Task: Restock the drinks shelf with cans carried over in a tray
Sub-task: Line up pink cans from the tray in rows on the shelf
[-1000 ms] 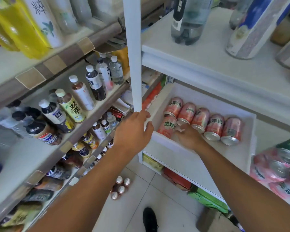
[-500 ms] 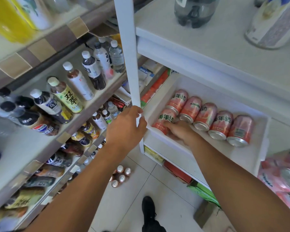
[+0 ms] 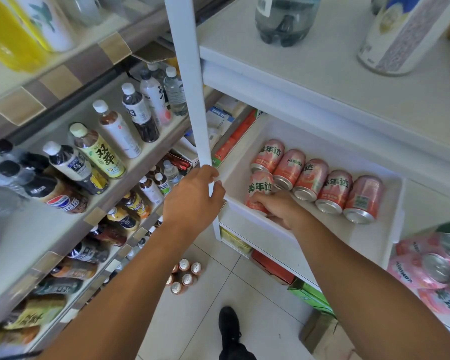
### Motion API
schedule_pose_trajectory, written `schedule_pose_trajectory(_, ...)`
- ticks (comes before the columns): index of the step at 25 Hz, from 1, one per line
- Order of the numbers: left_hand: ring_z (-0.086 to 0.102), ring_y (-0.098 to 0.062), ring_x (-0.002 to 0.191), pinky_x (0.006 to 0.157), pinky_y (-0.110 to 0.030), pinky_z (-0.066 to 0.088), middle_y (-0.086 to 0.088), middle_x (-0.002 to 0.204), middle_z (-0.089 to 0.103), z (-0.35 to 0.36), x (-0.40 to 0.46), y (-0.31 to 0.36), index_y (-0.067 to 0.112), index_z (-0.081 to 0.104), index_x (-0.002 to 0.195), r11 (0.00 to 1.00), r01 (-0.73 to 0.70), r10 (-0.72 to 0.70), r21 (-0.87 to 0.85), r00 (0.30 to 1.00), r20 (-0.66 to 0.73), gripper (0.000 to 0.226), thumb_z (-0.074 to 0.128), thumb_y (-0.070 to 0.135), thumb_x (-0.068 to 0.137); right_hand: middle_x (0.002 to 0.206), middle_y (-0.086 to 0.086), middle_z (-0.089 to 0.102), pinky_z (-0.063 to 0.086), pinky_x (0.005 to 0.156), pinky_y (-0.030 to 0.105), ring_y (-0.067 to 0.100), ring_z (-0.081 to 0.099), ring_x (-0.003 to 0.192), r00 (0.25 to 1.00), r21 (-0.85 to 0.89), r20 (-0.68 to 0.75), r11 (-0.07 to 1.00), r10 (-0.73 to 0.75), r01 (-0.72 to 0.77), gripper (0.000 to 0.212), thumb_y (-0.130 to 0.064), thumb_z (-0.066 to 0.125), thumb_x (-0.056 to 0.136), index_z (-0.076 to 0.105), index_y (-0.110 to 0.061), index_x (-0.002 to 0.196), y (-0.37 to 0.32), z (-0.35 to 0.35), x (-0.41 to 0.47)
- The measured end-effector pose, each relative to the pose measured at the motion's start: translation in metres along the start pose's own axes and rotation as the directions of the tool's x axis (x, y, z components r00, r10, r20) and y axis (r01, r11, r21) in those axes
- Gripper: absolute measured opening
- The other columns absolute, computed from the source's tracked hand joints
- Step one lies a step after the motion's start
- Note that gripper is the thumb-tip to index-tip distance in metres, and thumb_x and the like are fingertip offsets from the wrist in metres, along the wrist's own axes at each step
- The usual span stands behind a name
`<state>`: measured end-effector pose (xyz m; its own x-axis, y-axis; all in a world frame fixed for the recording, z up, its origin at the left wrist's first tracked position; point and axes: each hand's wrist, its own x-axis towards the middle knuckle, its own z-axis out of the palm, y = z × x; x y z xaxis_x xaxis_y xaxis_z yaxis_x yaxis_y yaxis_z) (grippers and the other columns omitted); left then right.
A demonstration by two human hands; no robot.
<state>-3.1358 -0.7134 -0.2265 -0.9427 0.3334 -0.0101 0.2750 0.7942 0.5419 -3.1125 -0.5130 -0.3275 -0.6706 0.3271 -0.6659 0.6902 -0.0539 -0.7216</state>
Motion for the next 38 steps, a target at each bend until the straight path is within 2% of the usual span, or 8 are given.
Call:
schedule_pose_trajectory(6,0.062,-0.021,0.099,0.08,-0.043,0.054,0.001,0.115,0.063,-0.004,-0.012,0.005,0.02,0.057,0.121,1.0,-0.016,0.016,-0.011,1.0,-0.015,0.028,0.049,0.03,0.096,0.098,0.005,0.074,0.06,0.082,0.041,0.019,0.071,0.091,0.999,0.008,-0.018,0.999,-0.051,0.051,0.029,-0.026,0.076,0.077,0.067,-0.017,0.103,0.005,-0.014,-0.011)
schedule_pose_trajectory(13,0.061,-0.018,0.095,0.077,-0.04,0.053,0.003,0.113,0.061,-0.026,-0.031,-0.003,0.022,0.057,0.12,0.999,-0.012,0.01,-0.033,0.999,-0.054,0.026,0.047,0.031,0.097,0.103,-0.007,0.067,0.046,0.068,0.015,0.002,0.063,0.091,0.909,-0.035,-0.123,0.918,-0.397,0.396,0.042,-0.013,0.07,0.084,0.054,-0.019,0.122,-0.003,-0.018,-0.052)
schedule_pose_trajectory(18,0.059,-0.015,0.089,0.07,-0.032,0.045,0.006,0.109,0.062,-0.052,-0.045,-0.017,0.023,0.058,0.115,0.998,-0.03,0.024,-0.053,0.993,-0.116,0.023,0.048,0.031,0.096,0.106,-0.006,0.064,0.045,0.072,0.016,0.001,0.06,0.092,0.855,-0.036,-0.12,0.863,-0.504,0.504,0.043,-0.013,0.066,0.086,0.048,-0.022,0.123,-0.026,-0.001,-0.098)
schedule_pose_trajectory(22,0.061,-0.022,0.096,0.078,-0.041,0.053,0.003,0.108,0.063,-0.087,-0.065,-0.037,0.025,0.057,0.114,0.998,-0.037,0.026,-0.057,0.981,-0.192,0.022,0.047,0.033,0.096,0.113,0.001,0.064,0.051,0.083,0.027,0.014,0.063,0.103,0.827,0.059,-0.011,0.825,-0.562,0.561,0.046,-0.02,0.065,0.08,0.046,-0.023,0.122,-0.044,0.046,-0.141)
schedule_pose_trajectory(28,0.061,-0.021,0.091,0.074,-0.039,0.054,0.002,0.109,0.063,-0.159,-0.11,-0.09,0.025,0.057,0.116,0.999,-0.015,0.004,-0.03,0.942,-0.336,0.025,0.047,0.033,0.096,0.112,0.002,0.065,0.058,0.078,0.031,0.015,0.067,0.101,0.731,0.116,0.145,0.746,-0.666,0.656,0.065,-0.024,0.081,0.075,0.044,-0.019,0.128,-0.079,0.147,-0.203)
schedule_pose_trajectory(32,0.062,-0.024,0.091,0.072,-0.04,0.054,0.001,0.108,0.064,-0.218,-0.154,-0.142,0.023,0.058,0.113,0.997,0.076,-0.073,-0.011,0.888,-0.454,0.023,0.047,0.033,0.095,0.105,-0.004,0.065,0.056,0.067,0.021,0.001,0.068,0.085,0.628,0.092,0.237,0.66,-0.742,0.745,0.058,-0.02,0.082,0.077,0.048,-0.022,0.124,-0.101,0.222,-0.253)
schedule_pose_trajectory(35,0.063,-0.025,0.093,0.074,-0.043,0.054,0.002,0.108,0.066,-0.259,-0.192,-0.178,0.024,0.058,0.113,0.992,0.127,-0.104,0.006,0.842,-0.53,0.024,0.047,0.033,0.095,0.104,-0.006,0.068,0.058,0.078,0.03,0.005,0.068,0.09,0.544,0.064,0.311,0.588,-0.779,0.806,0.049,-0.023,0.082,0.077,0.052,-0.029,0.115,-0.111,0.276,-0.286)
schedule_pose_trajectory(38,0.064,-0.029,0.09,0.072,-0.044,0.054,0.0,0.105,0.066,-0.297,-0.239,-0.22,0.024,0.058,0.108,0.984,0.177,-0.131,0.014,0.779,-0.614,0.02,0.048,0.033,0.094,0.102,-0.005,0.069,0.058,0.075,0.028,0.008,0.069,0.09,0.475,0.071,0.347,0.527,-0.809,0.847,0.049,-0.023,0.084,0.073,0.055,-0.028,0.112,-0.113,0.338,-0.321)
